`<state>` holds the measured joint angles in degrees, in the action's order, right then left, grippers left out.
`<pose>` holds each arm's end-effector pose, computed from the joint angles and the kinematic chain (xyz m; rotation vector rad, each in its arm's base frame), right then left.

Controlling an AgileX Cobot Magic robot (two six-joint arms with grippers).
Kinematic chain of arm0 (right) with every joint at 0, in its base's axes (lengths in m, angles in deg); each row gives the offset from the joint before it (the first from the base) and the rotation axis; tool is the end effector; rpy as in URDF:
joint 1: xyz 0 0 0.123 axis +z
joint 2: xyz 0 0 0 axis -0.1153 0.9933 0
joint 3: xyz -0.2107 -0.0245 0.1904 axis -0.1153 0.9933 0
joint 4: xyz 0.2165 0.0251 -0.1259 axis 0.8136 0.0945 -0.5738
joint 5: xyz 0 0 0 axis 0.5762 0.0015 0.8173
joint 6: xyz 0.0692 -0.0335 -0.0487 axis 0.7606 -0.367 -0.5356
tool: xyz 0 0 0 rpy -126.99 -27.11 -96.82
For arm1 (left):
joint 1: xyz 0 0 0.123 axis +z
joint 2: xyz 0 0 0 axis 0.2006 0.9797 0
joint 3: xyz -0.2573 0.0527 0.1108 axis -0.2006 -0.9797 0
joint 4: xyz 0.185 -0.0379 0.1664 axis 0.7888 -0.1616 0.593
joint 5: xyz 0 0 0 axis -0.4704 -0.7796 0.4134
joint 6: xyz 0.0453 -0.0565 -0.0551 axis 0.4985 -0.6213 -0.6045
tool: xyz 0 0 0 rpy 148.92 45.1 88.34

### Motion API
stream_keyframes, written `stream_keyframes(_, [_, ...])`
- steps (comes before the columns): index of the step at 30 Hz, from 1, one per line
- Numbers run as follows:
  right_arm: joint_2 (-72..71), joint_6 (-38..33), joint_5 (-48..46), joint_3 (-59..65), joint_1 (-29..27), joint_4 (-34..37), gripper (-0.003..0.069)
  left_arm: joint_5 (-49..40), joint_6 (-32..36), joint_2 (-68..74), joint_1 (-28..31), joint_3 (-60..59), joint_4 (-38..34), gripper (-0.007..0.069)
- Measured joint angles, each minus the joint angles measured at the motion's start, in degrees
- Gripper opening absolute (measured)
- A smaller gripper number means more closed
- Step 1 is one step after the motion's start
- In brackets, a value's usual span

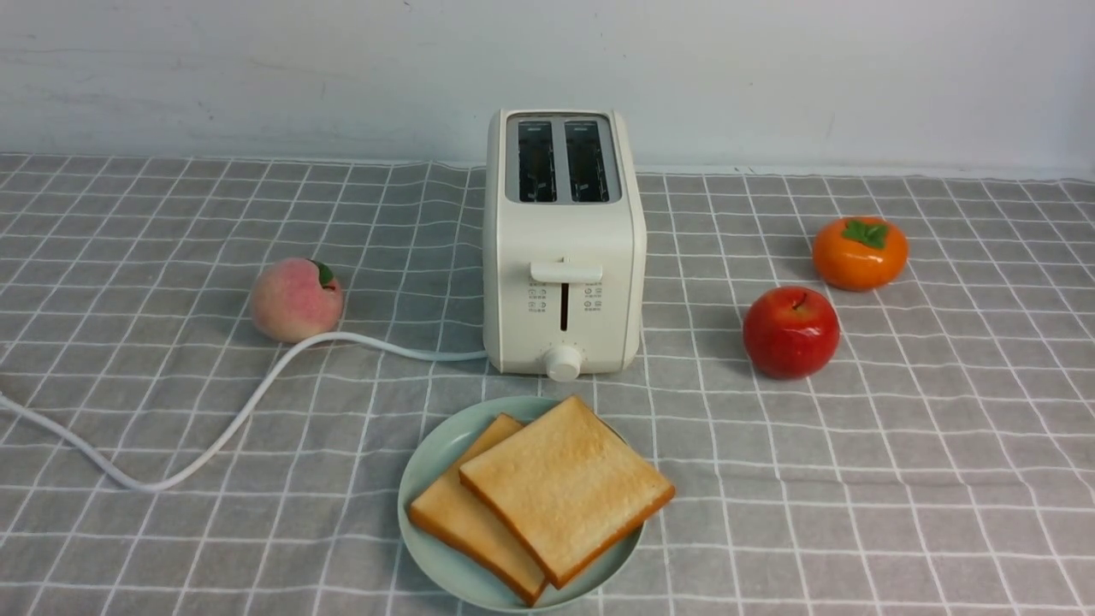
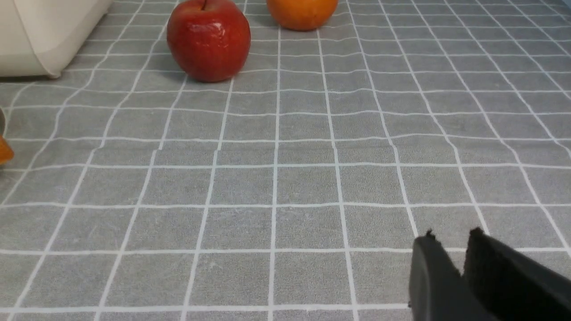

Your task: Take toasted bread from bread machine on grey coffee table place on plate.

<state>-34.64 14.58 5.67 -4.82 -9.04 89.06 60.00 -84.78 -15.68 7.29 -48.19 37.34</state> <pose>0.0526 -0.0007 0.1740 0.0125 1.8643 -0.0235 0.0523 0.0000 0.1690 -0.2934 1.8739 -0.2529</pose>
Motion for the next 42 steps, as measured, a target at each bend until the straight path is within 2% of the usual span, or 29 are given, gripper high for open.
stream_keyframes(42, [0.00,0.00,-0.36,-0.07,0.00,0.18,0.0178,-0.10,0.00,0.00,0.00,0.00,0.00,0.0074])
